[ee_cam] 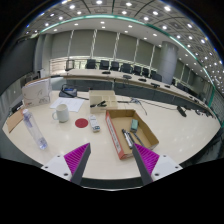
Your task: Pour water
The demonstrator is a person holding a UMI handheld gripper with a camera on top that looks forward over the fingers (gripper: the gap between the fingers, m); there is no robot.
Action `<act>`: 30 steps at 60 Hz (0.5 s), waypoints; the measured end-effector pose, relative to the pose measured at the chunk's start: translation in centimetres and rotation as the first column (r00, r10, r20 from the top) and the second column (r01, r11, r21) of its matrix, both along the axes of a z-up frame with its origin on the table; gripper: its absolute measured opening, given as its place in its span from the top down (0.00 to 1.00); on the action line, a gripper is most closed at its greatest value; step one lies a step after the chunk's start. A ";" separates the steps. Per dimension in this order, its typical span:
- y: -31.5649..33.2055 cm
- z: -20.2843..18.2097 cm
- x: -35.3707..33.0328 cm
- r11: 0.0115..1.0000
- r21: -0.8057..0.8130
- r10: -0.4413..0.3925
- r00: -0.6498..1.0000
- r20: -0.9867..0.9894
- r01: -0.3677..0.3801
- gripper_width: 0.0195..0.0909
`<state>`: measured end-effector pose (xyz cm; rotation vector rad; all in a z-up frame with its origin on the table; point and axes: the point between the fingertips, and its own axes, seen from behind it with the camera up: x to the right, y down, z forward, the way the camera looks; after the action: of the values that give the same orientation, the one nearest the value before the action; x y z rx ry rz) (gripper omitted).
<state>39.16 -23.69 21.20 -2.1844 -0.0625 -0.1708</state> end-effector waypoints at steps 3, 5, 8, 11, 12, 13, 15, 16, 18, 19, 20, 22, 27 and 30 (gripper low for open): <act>0.1 -0.3 -0.4 1.000 -0.002 0.010 1.000 -0.005 -0.010 0.07; 0.1 -0.7 -1.0 1.000 -0.007 0.015 1.000 -0.006 -0.015 0.07; 0.0 -1.4 -2.3 1.000 -0.015 0.027 1.000 -0.007 -0.027 0.07; -0.6 -1.7 -3.7 0.999 -0.017 0.039 0.999 -0.009 -0.039 0.07; -0.6 -1.9 -4.3 0.999 -0.018 0.042 0.999 -0.009 -0.042 0.07; -0.7 -2.2 -4.9 0.999 -0.018 0.045 0.999 -0.011 -0.045 0.06; -0.8 -2.7 -6.1 0.998 -0.018 0.054 0.998 -0.016 -0.054 0.07; -0.8 -3.0 -6.7 0.998 -0.019 0.058 0.998 -0.020 -0.058 0.06; -1.0 -3.6 -8.1 0.998 -0.020 0.065 0.997 -0.030 -0.066 0.07; -1.1 -3.9 -8.9 0.997 -0.020 0.069 0.997 -0.037 -0.069 0.06; -1.2 -4.2 -9.6 0.997 -0.022 0.073 0.996 -0.044 -0.074 0.07; -1.8 -4.9 -11.4 0.996 -0.035 0.081 0.995 -0.061 -0.083 0.07; -2.6 -6.6 -16.4 0.991 -0.048 0.115 0.987 -0.113 -0.121 0.06; -2.8 -7.6 -19.3 0.989 -0.049 0.134 0.983 -0.130 -0.141 0.06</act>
<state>19.83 -26.46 13.59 -2.2345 -0.1482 0.0479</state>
